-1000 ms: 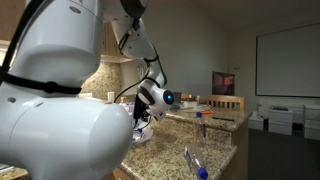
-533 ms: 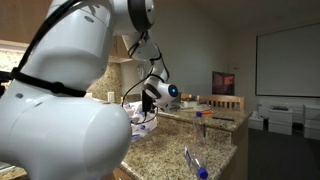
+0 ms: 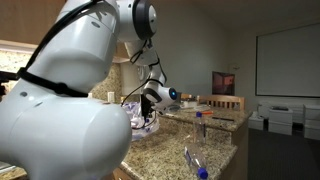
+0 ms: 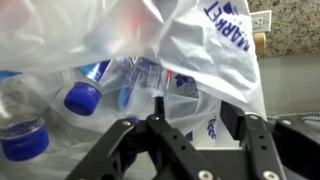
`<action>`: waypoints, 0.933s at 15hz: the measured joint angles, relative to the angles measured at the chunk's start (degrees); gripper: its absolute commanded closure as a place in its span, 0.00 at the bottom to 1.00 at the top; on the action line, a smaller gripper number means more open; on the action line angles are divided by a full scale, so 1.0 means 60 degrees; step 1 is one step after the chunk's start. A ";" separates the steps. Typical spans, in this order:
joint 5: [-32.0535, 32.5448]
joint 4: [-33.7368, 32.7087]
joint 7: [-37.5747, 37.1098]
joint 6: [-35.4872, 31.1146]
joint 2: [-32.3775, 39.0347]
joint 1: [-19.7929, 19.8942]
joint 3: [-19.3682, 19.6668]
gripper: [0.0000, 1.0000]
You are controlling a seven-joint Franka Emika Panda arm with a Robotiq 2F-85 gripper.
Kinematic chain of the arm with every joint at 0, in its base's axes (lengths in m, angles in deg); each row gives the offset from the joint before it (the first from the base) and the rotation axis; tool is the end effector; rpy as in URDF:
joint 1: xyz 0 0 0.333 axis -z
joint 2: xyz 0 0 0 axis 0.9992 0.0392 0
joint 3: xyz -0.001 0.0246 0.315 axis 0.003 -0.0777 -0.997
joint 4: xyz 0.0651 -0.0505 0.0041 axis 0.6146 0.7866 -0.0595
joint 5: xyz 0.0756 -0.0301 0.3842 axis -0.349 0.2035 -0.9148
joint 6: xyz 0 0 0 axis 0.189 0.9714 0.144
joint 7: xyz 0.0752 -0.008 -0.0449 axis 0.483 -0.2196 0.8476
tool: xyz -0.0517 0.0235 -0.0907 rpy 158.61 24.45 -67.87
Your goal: Put the empty bottles on the counter in the plastic bag
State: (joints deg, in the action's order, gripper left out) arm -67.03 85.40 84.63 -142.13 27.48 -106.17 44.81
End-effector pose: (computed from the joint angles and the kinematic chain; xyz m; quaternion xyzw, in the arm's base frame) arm 0.5710 0.2631 0.2848 -0.8202 0.1697 -0.0172 0.5461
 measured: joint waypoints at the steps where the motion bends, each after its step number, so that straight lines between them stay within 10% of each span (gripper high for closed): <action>1: 0.0127 0.0004 -0.0019 0.0146 0.0071 0.0038 -0.0040 0.02; 7: 0.1349 0.0472 -0.0311 0.0167 -0.0636 0.0330 0.0042 0.00; 14: 0.6234 0.2683 -0.4083 -0.0422 -0.4024 0.1256 0.0438 0.00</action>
State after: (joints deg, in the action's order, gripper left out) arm -29.62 101.50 60.13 -144.66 3.33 -98.63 47.43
